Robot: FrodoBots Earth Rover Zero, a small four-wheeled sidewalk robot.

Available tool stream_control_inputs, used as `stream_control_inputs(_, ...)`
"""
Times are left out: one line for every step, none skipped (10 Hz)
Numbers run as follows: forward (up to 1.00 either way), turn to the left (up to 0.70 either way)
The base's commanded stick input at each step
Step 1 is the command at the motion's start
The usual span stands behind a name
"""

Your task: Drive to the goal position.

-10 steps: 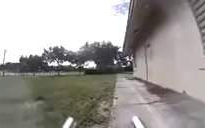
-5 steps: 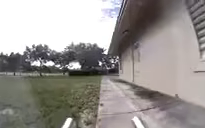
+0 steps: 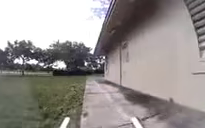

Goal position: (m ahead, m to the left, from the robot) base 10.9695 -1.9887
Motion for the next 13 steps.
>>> stream_control_inputs(0.69,0.03)
stream_control_inputs(0.69,0.03)
stream_control_inputs(0.69,0.03)
stream_control_inputs(0.69,0.03)
stream_control_inputs(0.66,0.05)
stream_control_inputs(0.63,0.11)
stream_control_inputs(0.63,0.24)
stream_control_inputs(0.63,0.31)
stream_control_inputs(0.63,0.31)
stream_control_inputs(0.63,0.31)
stream_control_inputs(0.63,0.31)
stream_control_inputs(0.63,0.31)
stream_control_inputs(0.63,0.31)
